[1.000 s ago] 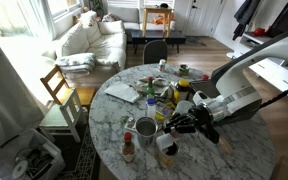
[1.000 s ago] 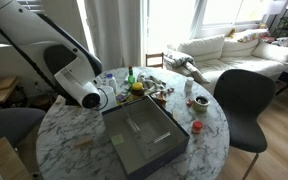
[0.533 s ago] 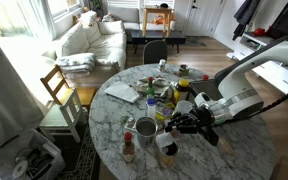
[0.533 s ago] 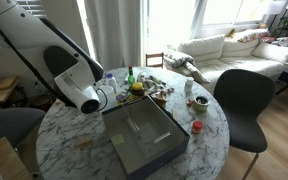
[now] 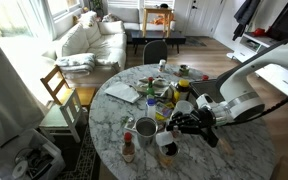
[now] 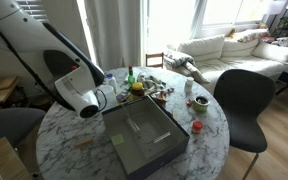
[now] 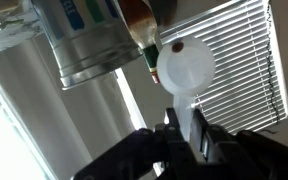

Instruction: Put the small objects inside the measuring cup then put them in the can

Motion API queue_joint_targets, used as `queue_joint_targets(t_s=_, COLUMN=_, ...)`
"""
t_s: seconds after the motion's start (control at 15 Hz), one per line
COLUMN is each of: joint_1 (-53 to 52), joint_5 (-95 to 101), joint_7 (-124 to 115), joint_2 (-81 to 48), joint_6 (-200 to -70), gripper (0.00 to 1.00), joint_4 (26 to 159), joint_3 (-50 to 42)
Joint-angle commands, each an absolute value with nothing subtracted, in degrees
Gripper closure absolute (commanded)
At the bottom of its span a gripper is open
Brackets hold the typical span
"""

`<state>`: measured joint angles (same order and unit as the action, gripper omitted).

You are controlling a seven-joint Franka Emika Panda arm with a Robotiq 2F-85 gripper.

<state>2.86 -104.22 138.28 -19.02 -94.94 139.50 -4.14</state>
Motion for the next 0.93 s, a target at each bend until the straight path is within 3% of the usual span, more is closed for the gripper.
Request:
queue_joint_targets(t_s=0.0, joint_1=3.39, joint_5=-105.72, joint_7=141.81, joint_2=-19.97, joint_6=-90.83, gripper=0.95, joint_4=140.71, joint_3=-4.92)
queue_joint_targets(t_s=0.47, joint_1=3.73, joint_5=-105.66, joint_7=143.23, joint_2=-20.70, joint_6=-87.15, gripper=0.95, joint_4=140.90, joint_3=-5.66)
queue_joint_targets(t_s=0.87, joint_1=2.30, joint_5=-105.42, joint_7=137.00, joint_2=-16.85, joint_6=-93.09, gripper=0.95, joint_4=141.92, joint_3=-5.83)
